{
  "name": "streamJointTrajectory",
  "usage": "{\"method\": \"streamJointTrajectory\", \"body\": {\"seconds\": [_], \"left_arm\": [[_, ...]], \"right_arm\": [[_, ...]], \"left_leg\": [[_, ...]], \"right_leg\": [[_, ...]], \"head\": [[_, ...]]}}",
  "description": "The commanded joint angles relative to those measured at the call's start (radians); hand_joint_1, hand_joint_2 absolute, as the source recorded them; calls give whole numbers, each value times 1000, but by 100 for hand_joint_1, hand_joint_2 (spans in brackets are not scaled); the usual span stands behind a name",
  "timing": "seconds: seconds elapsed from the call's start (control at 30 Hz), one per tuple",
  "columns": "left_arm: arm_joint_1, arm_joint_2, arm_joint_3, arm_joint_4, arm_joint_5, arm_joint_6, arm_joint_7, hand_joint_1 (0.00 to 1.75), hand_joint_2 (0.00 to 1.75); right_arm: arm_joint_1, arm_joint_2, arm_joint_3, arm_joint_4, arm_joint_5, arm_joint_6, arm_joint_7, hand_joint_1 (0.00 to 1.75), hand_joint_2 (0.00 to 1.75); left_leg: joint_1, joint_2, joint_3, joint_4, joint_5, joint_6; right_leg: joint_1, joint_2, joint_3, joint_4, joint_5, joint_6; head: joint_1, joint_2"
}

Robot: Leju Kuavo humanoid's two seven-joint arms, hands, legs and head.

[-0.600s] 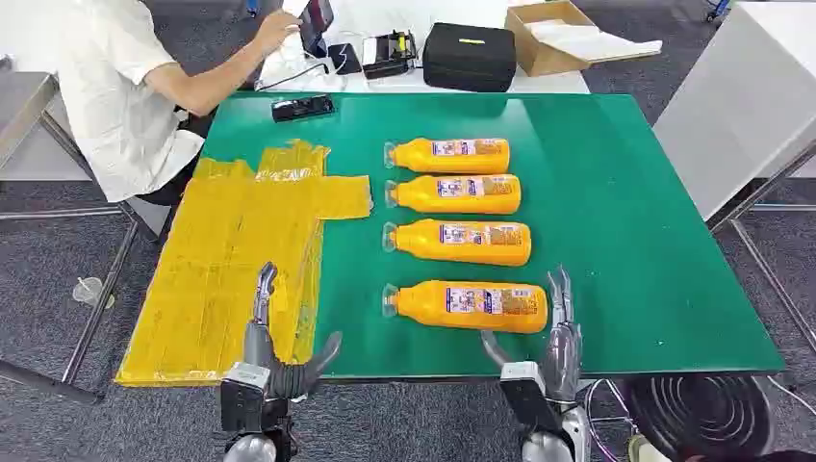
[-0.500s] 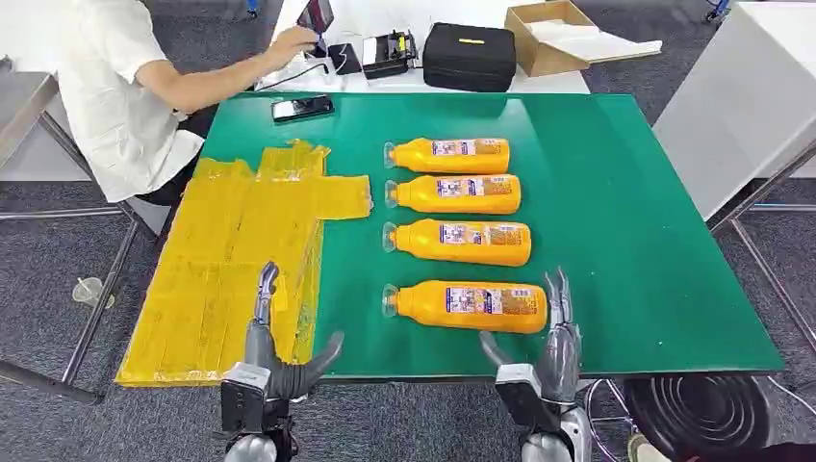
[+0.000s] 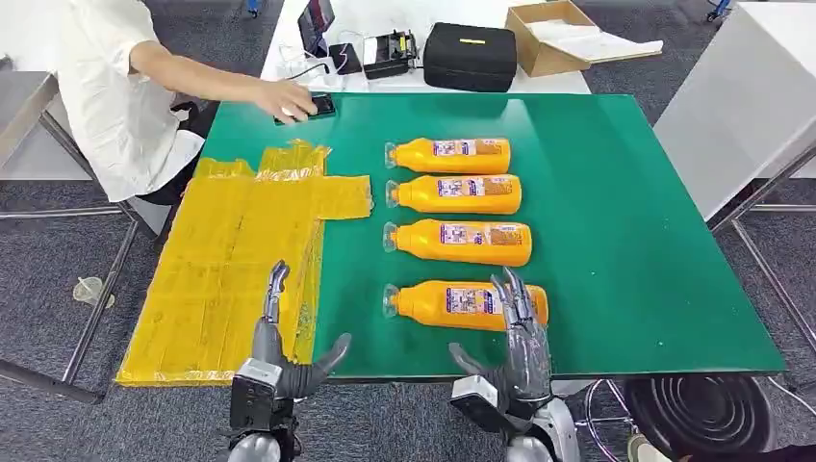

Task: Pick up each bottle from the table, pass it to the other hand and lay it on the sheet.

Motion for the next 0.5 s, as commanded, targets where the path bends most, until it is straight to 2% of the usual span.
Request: {"method": "streamJointTrajectory", "body": {"seconds": [0.03, 0.1, 0.17, 0.27, 0.43, 0.5], "left_arm": [[-89, -23, -85, 143, 33, -38, 0, 0, 175], [-92, -20, -95, 144, 54, -51, -4, 0, 175], [-100, -20, -96, 151, 64, -54, -4, 0, 175], [-104, -25, -93, 150, 78, -59, -2, 0, 175], [-105, -23, -92, 155, 83, -61, -2, 0, 175], [-104, -22, -94, 153, 87, -59, -5, 0, 175]], "right_arm": [[81, -217, 80, -26, 161, -30, 226, 0, 175], [76, -271, 111, 3, 213, 13, 336, 0, 175], [35, -306, 120, 56, 236, 52, 387, 0, 175], [-10, -323, 91, 98, 236, 80, 395, 0, 175], [-14, -319, 86, 87, 233, 95, 391, 0, 175], [-19, -323, 71, 81, 277, 104, 420, 0, 175]], "left_leg": [[1, -4, 5, 0, -2, 0], [0, -3, 4, -1, -1, 0], [0, -1, 7, 0, -3, 0], [0, 4, 5, 0, -3, 1], [0, 2, 2, 0, -1, 0], [0, 2, 2, -1, -1, 0]], "right_leg": [[1, -5, 8, -1, -3, -4], [0, -4, 6, -2, -2, -2], [2, -3, 9, -2, -3, -4], [1, 2, 6, -2, -1, -4], [1, 1, 3, -1, 0, -2], [1, 1, 3, -1, 0, -2]], "head": [[0, 0], [0, 0], [0, 0], [0, 0], [0, 0], [0, 0]]}}
